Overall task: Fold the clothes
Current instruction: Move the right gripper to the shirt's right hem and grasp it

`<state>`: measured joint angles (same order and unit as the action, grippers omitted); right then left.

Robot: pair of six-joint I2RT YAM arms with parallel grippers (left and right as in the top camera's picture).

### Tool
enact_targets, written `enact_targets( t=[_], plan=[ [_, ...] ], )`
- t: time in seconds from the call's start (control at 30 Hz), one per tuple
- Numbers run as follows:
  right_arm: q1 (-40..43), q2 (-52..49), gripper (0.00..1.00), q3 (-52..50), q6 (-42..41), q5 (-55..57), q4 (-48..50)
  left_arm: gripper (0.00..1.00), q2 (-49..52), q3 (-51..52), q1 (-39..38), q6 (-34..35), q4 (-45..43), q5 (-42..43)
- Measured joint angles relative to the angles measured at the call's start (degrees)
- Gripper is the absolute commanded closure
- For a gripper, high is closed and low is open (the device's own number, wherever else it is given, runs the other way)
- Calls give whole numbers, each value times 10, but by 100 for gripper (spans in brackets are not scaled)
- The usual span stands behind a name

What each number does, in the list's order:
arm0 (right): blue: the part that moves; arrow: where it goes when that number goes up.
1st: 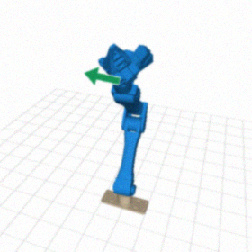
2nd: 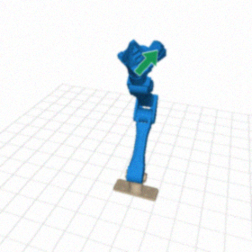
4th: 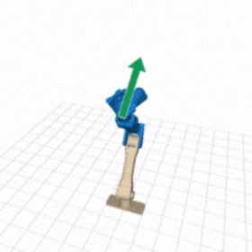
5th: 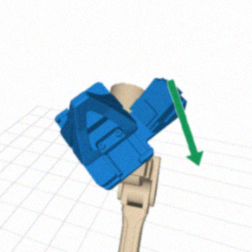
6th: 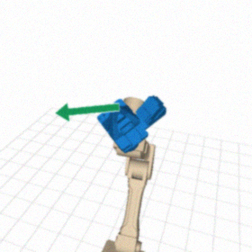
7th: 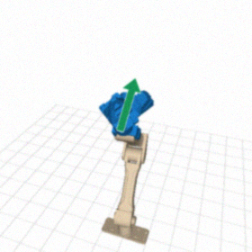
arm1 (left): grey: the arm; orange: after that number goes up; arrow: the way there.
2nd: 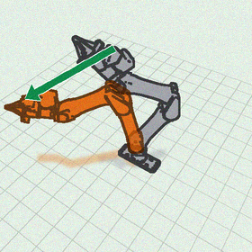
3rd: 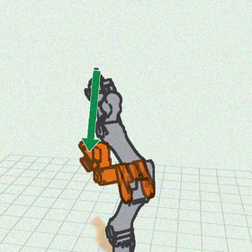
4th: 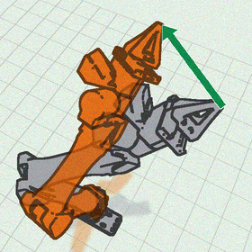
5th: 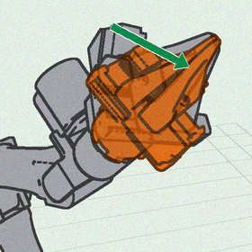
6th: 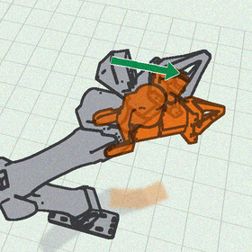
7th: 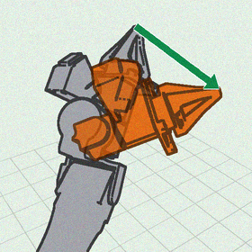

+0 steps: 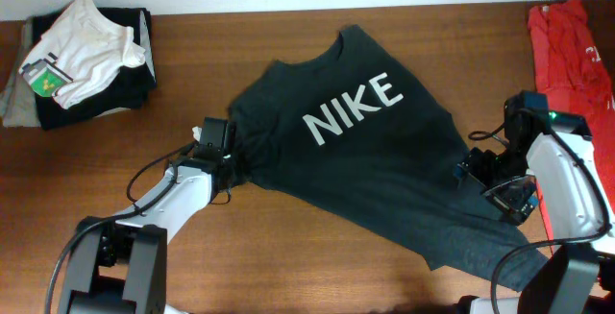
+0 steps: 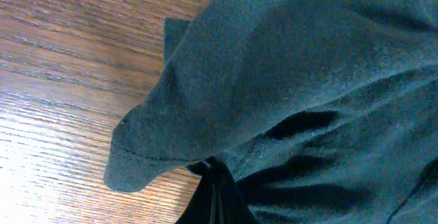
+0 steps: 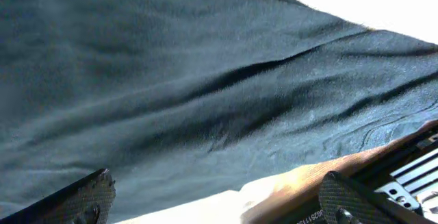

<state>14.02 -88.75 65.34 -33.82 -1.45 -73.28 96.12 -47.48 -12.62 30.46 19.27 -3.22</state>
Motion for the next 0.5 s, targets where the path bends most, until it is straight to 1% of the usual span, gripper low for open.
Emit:
enact_targets(
  t=[0.17, 0.37, 0.5],
  plan=[
    [11, 1, 1, -52, -20, 3, 0, 99, 0, 0, 0, 0, 0, 0],
    [100, 1, 1, -113, -22, 7, 25, 99, 0, 0, 0, 0, 2, 0],
    [104, 2, 1, -159, -21, 7, 87, 99, 0, 0, 0, 0, 1, 0]
  ],
)
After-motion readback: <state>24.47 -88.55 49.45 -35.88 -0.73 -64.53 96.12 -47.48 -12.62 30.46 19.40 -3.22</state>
